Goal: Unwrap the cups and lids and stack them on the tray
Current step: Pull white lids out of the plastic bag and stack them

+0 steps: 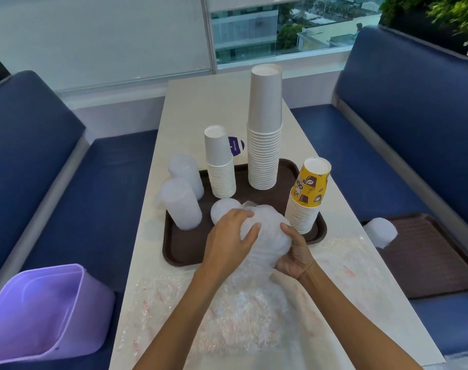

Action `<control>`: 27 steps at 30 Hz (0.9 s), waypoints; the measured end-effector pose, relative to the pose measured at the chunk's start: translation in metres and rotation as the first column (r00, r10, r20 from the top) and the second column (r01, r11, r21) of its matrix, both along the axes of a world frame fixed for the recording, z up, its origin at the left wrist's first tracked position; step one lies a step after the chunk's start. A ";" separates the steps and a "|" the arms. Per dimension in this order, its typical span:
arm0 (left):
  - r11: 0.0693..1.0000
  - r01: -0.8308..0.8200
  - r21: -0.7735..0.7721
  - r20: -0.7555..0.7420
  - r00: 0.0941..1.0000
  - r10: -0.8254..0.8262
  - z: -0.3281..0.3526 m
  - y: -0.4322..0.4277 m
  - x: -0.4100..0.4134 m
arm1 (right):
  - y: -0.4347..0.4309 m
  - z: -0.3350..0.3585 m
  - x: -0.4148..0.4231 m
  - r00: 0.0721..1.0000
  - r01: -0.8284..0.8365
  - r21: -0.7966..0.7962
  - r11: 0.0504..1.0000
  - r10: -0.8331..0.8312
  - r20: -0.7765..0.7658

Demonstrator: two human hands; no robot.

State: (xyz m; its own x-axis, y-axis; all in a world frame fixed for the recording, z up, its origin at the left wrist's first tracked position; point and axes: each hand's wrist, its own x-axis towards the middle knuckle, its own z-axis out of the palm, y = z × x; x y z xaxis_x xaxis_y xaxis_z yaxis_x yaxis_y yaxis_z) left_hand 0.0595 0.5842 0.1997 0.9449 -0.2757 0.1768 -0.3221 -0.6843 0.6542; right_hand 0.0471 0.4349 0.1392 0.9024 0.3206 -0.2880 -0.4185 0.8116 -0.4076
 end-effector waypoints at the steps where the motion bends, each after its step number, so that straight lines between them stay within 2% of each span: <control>1: 0.998 -0.012 0.058 -0.027 1.000 0.014 -0.004 0.001 -0.004 | 0.001 0.001 -0.001 1.000 -0.002 -0.005 1.000 0.002 -0.002; 3: 0.995 -0.024 0.099 -0.063 0.998 0.030 -0.009 0.003 -0.013 | 0.003 0.004 -0.003 1.000 -0.006 -0.027 1.000 0.006 -0.011; 5: 0.997 -0.034 0.074 -0.097 0.994 0.041 -0.013 0.002 -0.018 | 0.005 0.007 -0.004 1.000 -0.012 -0.040 0.999 0.011 -0.023; 8: 0.999 -0.032 -0.014 -0.129 0.991 0.029 -0.014 0.001 -0.022 | 0.009 0.013 -0.005 0.999 -0.050 -0.122 0.991 0.050 -0.005; 13: 0.967 -0.048 -0.249 -0.221 0.975 -0.009 -0.009 -0.005 -0.029 | 0.014 0.019 -0.011 0.996 -0.084 -0.253 0.964 0.088 0.004; 20: 0.902 -0.135 -0.410 -0.350 0.937 -0.019 -0.015 -0.002 -0.030 | 0.015 0.032 -0.010 0.994 -0.021 -0.360 0.933 -0.021 -0.111; 27: 0.854 -0.164 -0.494 -0.376 0.926 -0.039 -0.018 0.003 -0.026 | 0.019 0.033 -0.010 0.994 -0.049 -0.406 0.912 0.006 -0.106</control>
State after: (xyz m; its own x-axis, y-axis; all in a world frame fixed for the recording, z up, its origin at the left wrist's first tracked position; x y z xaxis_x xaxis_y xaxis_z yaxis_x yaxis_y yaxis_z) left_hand 0.0331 0.5872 0.1822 0.9802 -0.1809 -0.0803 0.0368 -0.2320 0.9720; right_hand 0.0374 0.4536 0.1727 0.8542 0.1803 -0.4877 -0.4945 0.5712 -0.6551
